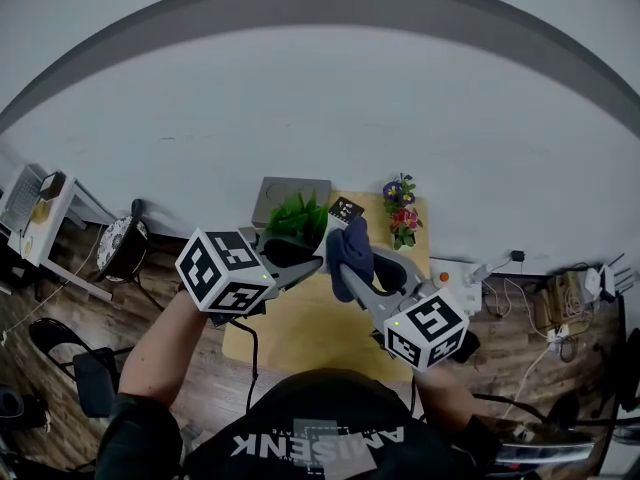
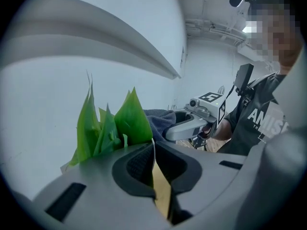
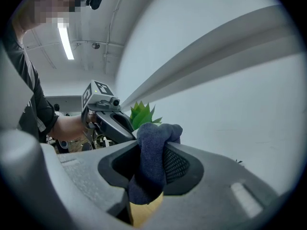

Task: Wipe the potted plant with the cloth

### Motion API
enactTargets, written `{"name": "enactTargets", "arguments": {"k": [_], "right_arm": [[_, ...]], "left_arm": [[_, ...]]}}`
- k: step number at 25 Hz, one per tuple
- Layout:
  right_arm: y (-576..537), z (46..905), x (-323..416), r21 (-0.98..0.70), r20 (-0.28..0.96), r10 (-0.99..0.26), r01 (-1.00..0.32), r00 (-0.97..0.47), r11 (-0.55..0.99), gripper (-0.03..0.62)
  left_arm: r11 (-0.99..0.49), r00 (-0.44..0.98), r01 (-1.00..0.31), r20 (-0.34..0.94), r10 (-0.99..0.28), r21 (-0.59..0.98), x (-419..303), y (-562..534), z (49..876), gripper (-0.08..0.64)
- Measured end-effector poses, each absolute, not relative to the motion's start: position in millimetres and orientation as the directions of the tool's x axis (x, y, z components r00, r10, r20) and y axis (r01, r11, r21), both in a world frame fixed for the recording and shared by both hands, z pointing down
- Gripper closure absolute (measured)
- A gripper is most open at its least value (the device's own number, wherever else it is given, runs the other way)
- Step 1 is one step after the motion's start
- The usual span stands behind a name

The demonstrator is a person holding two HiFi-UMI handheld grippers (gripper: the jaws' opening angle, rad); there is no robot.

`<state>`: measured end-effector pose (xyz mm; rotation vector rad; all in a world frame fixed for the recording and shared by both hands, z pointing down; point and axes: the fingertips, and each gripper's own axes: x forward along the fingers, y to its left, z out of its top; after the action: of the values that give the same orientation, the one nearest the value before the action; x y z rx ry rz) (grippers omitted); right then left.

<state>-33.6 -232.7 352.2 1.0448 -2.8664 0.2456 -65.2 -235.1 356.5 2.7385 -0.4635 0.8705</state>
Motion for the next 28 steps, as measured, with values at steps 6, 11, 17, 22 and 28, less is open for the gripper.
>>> {"name": "enactTargets", "arguments": {"k": [6, 11, 17, 22, 28], "right_arm": [[-225.8, 374.8, -23.1, -0.154, 0.17, -0.647, -0.669, -0.743, 0.727, 0.462], [-213.7, 398.2, -9.1, -0.187, 0.204, -0.666, -0.697, -0.717, 0.693, 0.462], [-203.3, 406.0, 14.8, -0.219, 0.243, -0.694, -0.735, -0.678, 0.642, 0.462], [-192.8, 354.6, 4.1, -0.148, 0.152, -0.669, -0.686, -0.728, 0.712, 0.462], [-183.8, 314.6, -27.8, -0.099, 0.093, -0.609, -0.616, -0.788, 0.782, 0.462]], "left_arm": [[-0.927, 0.783, -0.352, 0.584, -0.215, 0.13, -68.9, -224.2, 357.7, 0.548], [-0.933, 0.791, -0.332, 0.579, -0.197, 0.136, -63.8, -209.0, 357.8, 0.548], [-0.954, 0.777, -0.292, 0.6, -0.192, 0.073, -58.9, -193.5, 363.5, 0.548], [-0.974, 0.743, -0.227, 0.648, -0.167, 0.009, -57.4, -173.2, 377.0, 0.546], [-0.977, 0.736, -0.212, 0.651, -0.185, -0.038, -58.2, -158.7, 372.8, 0.546]]}}
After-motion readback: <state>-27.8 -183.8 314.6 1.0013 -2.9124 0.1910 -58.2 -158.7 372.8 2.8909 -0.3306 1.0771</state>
